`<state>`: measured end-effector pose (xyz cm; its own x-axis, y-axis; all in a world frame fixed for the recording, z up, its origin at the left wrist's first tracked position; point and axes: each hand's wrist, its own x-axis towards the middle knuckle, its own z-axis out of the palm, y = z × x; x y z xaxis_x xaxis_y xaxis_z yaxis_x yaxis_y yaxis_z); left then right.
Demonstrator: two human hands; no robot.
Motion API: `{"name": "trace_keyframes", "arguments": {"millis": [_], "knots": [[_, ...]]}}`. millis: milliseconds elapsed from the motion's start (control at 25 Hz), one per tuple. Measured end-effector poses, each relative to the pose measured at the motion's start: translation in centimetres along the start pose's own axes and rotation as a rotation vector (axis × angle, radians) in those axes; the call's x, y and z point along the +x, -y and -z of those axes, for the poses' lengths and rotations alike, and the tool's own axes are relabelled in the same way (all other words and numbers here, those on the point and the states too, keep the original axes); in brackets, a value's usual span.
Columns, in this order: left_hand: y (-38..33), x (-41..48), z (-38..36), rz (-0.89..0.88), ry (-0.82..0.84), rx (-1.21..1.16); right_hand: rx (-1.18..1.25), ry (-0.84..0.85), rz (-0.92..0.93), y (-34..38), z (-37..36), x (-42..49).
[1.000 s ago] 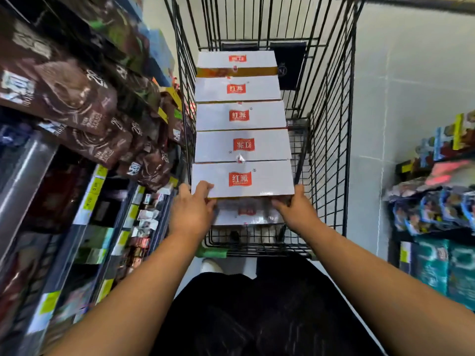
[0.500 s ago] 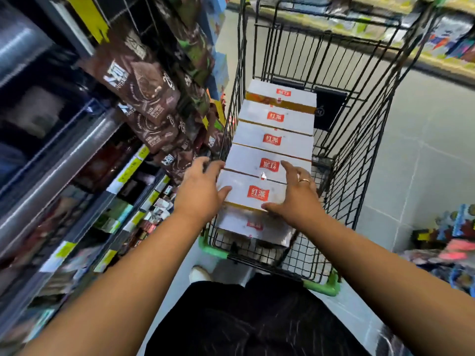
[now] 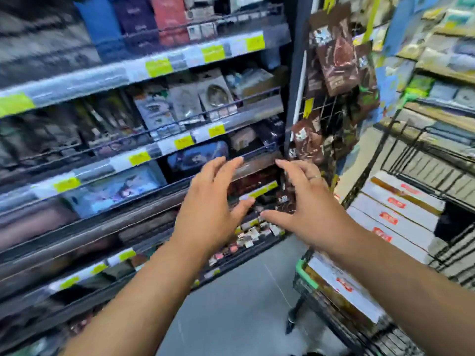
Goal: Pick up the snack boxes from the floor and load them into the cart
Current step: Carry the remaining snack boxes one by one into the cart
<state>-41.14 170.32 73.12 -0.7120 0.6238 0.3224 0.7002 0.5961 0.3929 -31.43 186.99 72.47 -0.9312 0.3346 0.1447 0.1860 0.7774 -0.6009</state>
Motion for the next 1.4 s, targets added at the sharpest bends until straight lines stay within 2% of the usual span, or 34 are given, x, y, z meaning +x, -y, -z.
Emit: {"name": "trace_keyframes", "arguments": {"millis": [120, 320, 520, 800, 1240, 1400], "knots": [[4.1, -7.8, 10.3, 0.117, -0.085, 0.129, 0.035, 0.079, 0.217, 11.6, -1.6, -1.7], [8.6, -20.6, 25.7, 0.309, -0.335, 0.359, 0.087, 0.191, 0.581, 29.7, -4.8, -4.9], [9.9, -33.0, 35.4, 0.51, -0.501, 0.524, 0.242, 0.278, 0.945, 44.1, -9.2, -9.8], [12.6, -44.5, 41.9, 0.826, -0.633, 0.705, 0.365, 0.449, 1.267, 57.2, -16.1, -15.2], [23.5, -56.0, 50.7, 1.279, -0.809, 0.835, 0.413, 0.732, 1.514, 76.5, -31.5, -16.5], [26.9, -63.5, 50.5, 1.522, -0.887, 0.777, 0.362, 0.888, 1.616, 83.1, -39.4, -21.6]]}}
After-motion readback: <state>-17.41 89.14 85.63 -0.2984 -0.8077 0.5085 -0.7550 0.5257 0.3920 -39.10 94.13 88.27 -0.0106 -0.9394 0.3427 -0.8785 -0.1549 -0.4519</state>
